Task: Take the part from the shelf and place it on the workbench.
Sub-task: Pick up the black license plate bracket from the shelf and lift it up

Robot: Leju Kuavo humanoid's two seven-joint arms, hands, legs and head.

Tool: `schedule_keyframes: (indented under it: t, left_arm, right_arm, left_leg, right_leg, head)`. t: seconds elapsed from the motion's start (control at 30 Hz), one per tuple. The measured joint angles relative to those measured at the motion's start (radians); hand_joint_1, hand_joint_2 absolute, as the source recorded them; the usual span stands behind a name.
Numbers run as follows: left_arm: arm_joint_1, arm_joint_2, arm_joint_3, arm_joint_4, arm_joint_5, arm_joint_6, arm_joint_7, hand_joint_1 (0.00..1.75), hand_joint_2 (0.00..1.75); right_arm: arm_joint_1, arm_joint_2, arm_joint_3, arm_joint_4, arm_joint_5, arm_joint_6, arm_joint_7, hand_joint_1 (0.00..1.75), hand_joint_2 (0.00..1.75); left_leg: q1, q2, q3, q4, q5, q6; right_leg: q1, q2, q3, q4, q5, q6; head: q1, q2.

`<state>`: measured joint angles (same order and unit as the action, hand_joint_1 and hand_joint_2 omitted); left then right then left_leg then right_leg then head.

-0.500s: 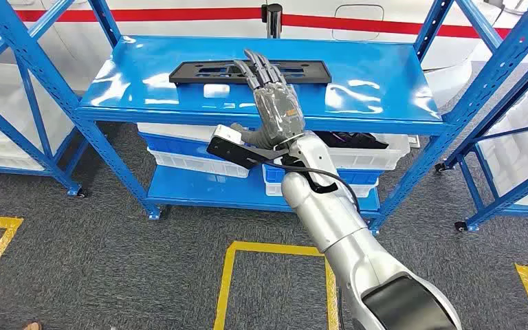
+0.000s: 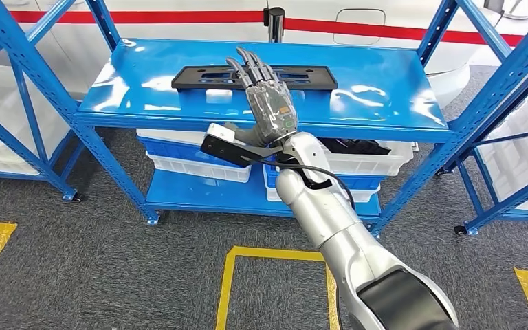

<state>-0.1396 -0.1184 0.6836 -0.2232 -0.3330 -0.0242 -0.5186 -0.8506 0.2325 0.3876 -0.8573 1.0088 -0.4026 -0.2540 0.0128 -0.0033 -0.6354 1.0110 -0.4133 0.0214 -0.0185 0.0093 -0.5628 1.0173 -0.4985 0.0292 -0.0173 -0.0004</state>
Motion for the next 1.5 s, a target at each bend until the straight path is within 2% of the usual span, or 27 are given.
schedule_keyframes:
  t: [0.07,0.13,0.17,0.2,0.23,0.3,0.37,0.43,0.53,0.6,0.67,0.7,0.73,0.8,0.87,0.9,0.97,1.03,1.1,1.17,1.2,1.23,1.27,1.33,1.4,1.47,1.5]
  left_arm:
    - [-0.001,-0.001,0.0,0.0,-0.001,0.002,0.0,0.0,0.0]
    - [-0.002,-0.001,0.0,0.0,-0.002,0.003,0.0,0.0,0.0]
    - [-0.002,-0.001,0.0,0.0,-0.002,0.004,0.0,0.0,0.0]
    - [-0.001,-0.001,0.0,0.0,-0.002,0.004,0.0,0.0,0.0]
    - [-0.001,-0.001,0.0,0.0,-0.002,0.004,0.0,0.0,0.0]
    - [-0.001,-0.002,0.0,0.0,-0.002,0.004,0.0,0.0,0.0]
    - [-0.002,-0.003,0.0,0.0,-0.003,0.004,0.0,0.0,0.0]
    - [-0.002,-0.003,0.0,0.0,-0.005,0.004,0.0,0.0,0.0]
    - [-0.004,-0.001,0.0,-0.001,-0.015,0.005,0.002,0.0,0.0]
    - [-0.005,0.0,0.0,-0.001,-0.021,0.005,0.003,0.0,0.0]
    - [-0.004,0.0,0.0,-0.001,-0.027,0.007,0.003,0.0,0.0]
    - [-0.004,0.0,0.0,0.0,-0.031,0.009,0.004,0.0,0.0]
    - [-0.003,0.0,0.0,0.0,-0.034,0.011,0.004,0.0,0.0]
    - [-0.003,0.002,0.0,0.0,-0.04,0.014,0.006,0.0,0.0]
    - [-0.005,0.002,0.0,0.0,-0.045,0.015,0.009,0.0,0.0]
    - [-0.006,0.002,0.0,0.001,-0.047,0.016,0.01,0.0,0.0]
    - [-0.008,0.002,0.0,0.001,-0.05,0.016,0.013,0.0,0.0]
    - [-0.007,0.0,0.0,0.001,-0.054,0.016,0.015,0.0,0.0]
    - [-0.007,-0.001,0.0,0.001,-0.056,0.017,0.017,0.0,0.0]
    - [-0.007,-0.001,0.0,0.001,-0.061,0.019,0.019,0.0,0.0]
    - [-0.007,-0.001,0.0,0.001,-0.063,0.02,0.02,0.0,0.0]
    - [-0.006,-0.001,0.0,0.001,-0.066,0.021,0.022,0.0,0.0]
    - [-0.006,-0.001,0.0,0.001,-0.068,0.021,0.023,0.0,0.0]
    - [-0.005,-0.003,0.0,0.002,-0.07,0.023,0.025,0.0,0.0]
    - [-0.005,-0.004,0.0,0.003,-0.071,0.024,0.026,0.0,0.0]
    - [-0.005,-0.004,0.0,0.003,-0.071,0.025,0.027,0.0,0.0]
    - [-0.005,-0.004,0.0,0.003,-0.071,0.025,0.028,0.0,0.0]
  right_arm:
    - [-0.009,0.0,0.0,0.013,-0.006,-0.009,-0.005,0.0,1.75]
    - [-0.012,-0.003,0.0,0.027,-0.009,-0.014,-0.008,0.0,1.75]
    - [-0.009,-0.005,0.0,0.034,-0.011,-0.014,-0.009,0.0,1.75]
    - [-0.007,-0.007,0.0,0.039,-0.011,-0.014,-0.009,0.0,1.75]
    - [-0.005,-0.008,0.0,0.043,-0.012,-0.015,-0.01,0.0,1.75]
    - [-0.008,-0.009,0.0,0.049,-0.013,-0.015,-0.013,0.0,1.75]
    - [-0.013,-0.008,0.0,0.055,-0.016,-0.019,-0.016,0.0,1.75]
    - [-0.016,-0.006,0.0,0.063,-0.02,-0.025,-0.02,0.0,1.75]
    - [-0.022,0.002,0.0,0.075,-0.027,-0.033,-0.029,0.0,1.75]
    - [-0.027,0.01,0.0,0.085,-0.032,-0.037,-0.033,0.0,1.75]
    - [-0.028,0.015,0.0,0.098,-0.037,-0.041,-0.036,0.0,1.75]
    - [-0.027,0.016,0.0,0.106,-0.038,-0.043,-0.036,0.0,1.75]
    - [-0.027,0.016,0.0,0.113,-0.039,-0.044,-0.037,0.0,1.75]
    - [-0.027,0.017,0.0,0.122,-0.039,-0.045,-0.037,0.0,1.75]
    - [-0.029,0.017,0.0,0.127,-0.039,-0.045,-0.037,0.0,1.75]
    - [-0.03,0.017,0.0,0.129,-0.039,-0.046,-0.037,0.0,1.75]
    - [-0.03,0.017,0.0,0.132,-0.039,-0.047,-0.038,0.0,1.75]
    - [-0.03,0.016,0.0,0.135,-0.04,-0.05,-0.04,0.0,1.75]
    - [-0.029,0.014,0.0,0.136,-0.042,-0.052,-0.045,0.0,1.75]
    - [-0.022,0.011,0.0,0.14,-0.045,-0.054,-0.048,0.0,1.75]
    - [-0.017,0.008,0.0,0.142,-0.046,-0.054,-0.048,0.0,1.75]
    - [-0.013,0.006,0.0,0.143,-0.047,-0.054,-0.048,0.0,1.75]
    - [-0.01,0.005,0.0,0.145,-0.048,-0.054,-0.049,0.0,1.75]
    - [-0.009,0.004,0.0,0.146,-0.05,-0.054,-0.05,0.0,1.75]
    - [-0.01,0.004,0.0,0.149,-0.051,-0.054,-0.051,0.0,1.75]
    - [-0.01,0.005,0.0,0.15,-0.051,-0.054,-0.051,0.0,1.75]
    - [-0.01,0.007,0.0,0.15,-0.051,-0.054,-0.051,0.0,1.75]
  left_leg:
    - [0.001,0.0,0.01,-0.01,0.0,0.015]
    - [-0.003,0.0,0.016,-0.011,-0.005,0.026]
    - [-0.005,-0.001,0.019,-0.011,-0.008,0.029]
    - [-0.007,-0.002,0.023,-0.01,-0.012,0.03]
    - [-0.008,-0.004,0.029,-0.01,-0.016,0.03]
    - [-0.011,-0.007,0.042,-0.009,-0.026,0.026]
    - [-0.016,-0.009,0.049,-0.004,-0.038,0.018]
    - [-0.017,-0.009,0.05,-0.001,-0.046,0.008]
    - [-0.009,-0.006,0.041,0.026,-0.065,-0.009]
    - [-0.003,-0.003,-0.009,0.126,-0.109,-0.022]
    - [0.005,-0.002,-0.086,0.253,-0.147,-0.034]
    - [0.009,-0.001,-0.111,0.282,-0.143,-0.038]
    - [0.013,0.0,-0.116,0.271,-0.12,-0.041]
    - [0.019,0.002,-0.071,0.15,-0.038,-0.043]
    - [0.016,0.004,-0.017,0.034,0.006,-0.039]
    - [0.013,0.003,-0.005,0.007,0.007,-0.033]
    - [0.007,0.001,0.0,0.0,-0.004,-0.013]
    - [0.005,0.0,0.016,-0.008,-0.009,0.005]
    - [0.003,-0.001,0.034,-0.012,-0.017,0.02]
    - [-0.001,-0.002,0.047,-0.012,-0.03,0.03]
    - [-0.004,-0.004,0.055,-0.012,-0.037,0.032]
    - [-0.006,-0.005,0.064,-0.012,-0.045,0.033]
    - [-0.009,-0.007,0.075,-0.012,-0.053,0.032]
    - [-0.013,-0.009,0.099,-0.012,-0.073,0.029]
    - [-0.016,-0.011,0.113,-0.014,-0.092,0.019]
    - [-0.015,-0.012,0.122,-0.012,-0.1,0.008]
    - [-0.013,-0.011,0.122,-0.006,-0.102,0.003]
  right_leg:
    - [0.003,-0.002,-0.043,0.079,-0.032,-0.003]
    - [0.003,-0.003,-0.123,0.22,-0.075,-0.012]
    - [0.003,-0.003,-0.159,0.272,-0.085,-0.012]
    - [0.003,-0.003,-0.177,0.288,-0.078,-0.008]
    - [0.003,-0.003,-0.175,0.264,-0.055,-0.001]
    - [0.004,-0.004,-0.123,0.128,0.018,0.01]
    - [0.007,-0.004,-0.074,0.02,0.066,0.006]
    - [0.009,-0.004,-0.062,-0.002,0.073,-0.008]
    - [-0.001,-0.001,-0.052,-0.01,0.071,-0.029]
    - [-0.005,0.0,-0.041,-0.013,0.064,-0.042]
    - [-0.005,0.0,-0.031,-0.013,0.055,-0.047]
    - [-0.005,0.0,-0.026,-0.013,0.05,-0.047]
    - [-0.006,0.001,-0.019,-0.013,0.045,-0.044]
    - [-0.009,0.002,-0.001,-0.013,0.031,-0.036]
    - [-0.006,0.003,0.01,-0.015,0.019,-0.023]
    - [-0.003,0.003,0.012,-0.017,0.015,-0.016]
    - [0.002,0.003,0.018,-0.016,0.015,-0.001]
    - [0.004,0.001,0.01,0.012,0.008,0.008]
    - [0.003,-0.001,-0.044,0.107,-0.023,0.004]
    - [0.003,-0.001,-0.131,0.239,-0.058,0.0]
    - [0.004,-0.001,-0.167,0.277,-0.064,0.001]
    - [0.005,-0.001,-0.184,0.277,-0.054,0.005]
    - [0.007,-0.001,-0.182,0.24,-0.029,0.01]
    - [0.013,-0.002,-0.143,0.098,0.057,0.012]
    - [0.022,-0.004,-0.11,0.003,0.105,-0.008]
    - [0.026,-0.003,-0.097,-0.013,0.104,-0.035]
    - [0.023,-0.002,-0.087,-0.017,0.105,-0.043]
  head:
    - [0.002,0.0]
    - [0.003,0.0]
    - [0.003,0.0]
    - [0.003,0.0]
    - [0.003,0.0]
    - [0.003,0.0]
    - [0.002,0.0]
    - [0.001,0.0]
    - [0.0,0.0]
    - [-0.002,0.0]
    - [-0.003,0.0]
    - [-0.003,0.0]
    - [-0.003,0.0]
    - [-0.003,0.0]
    - [-0.004,0.0]
    - [-0.005,0.0]
    - [-0.005,0.0]
    - [-0.003,0.0]
    - [0.0,0.0]
    - [0.001,0.0]
    - [0.002,0.0]
    - [0.002,0.0]
    - [0.002,0.0]
    - [0.002,0.0]
    - [0.004,0.0]
    - [0.006,0.0]
    - [0.006,0.0]
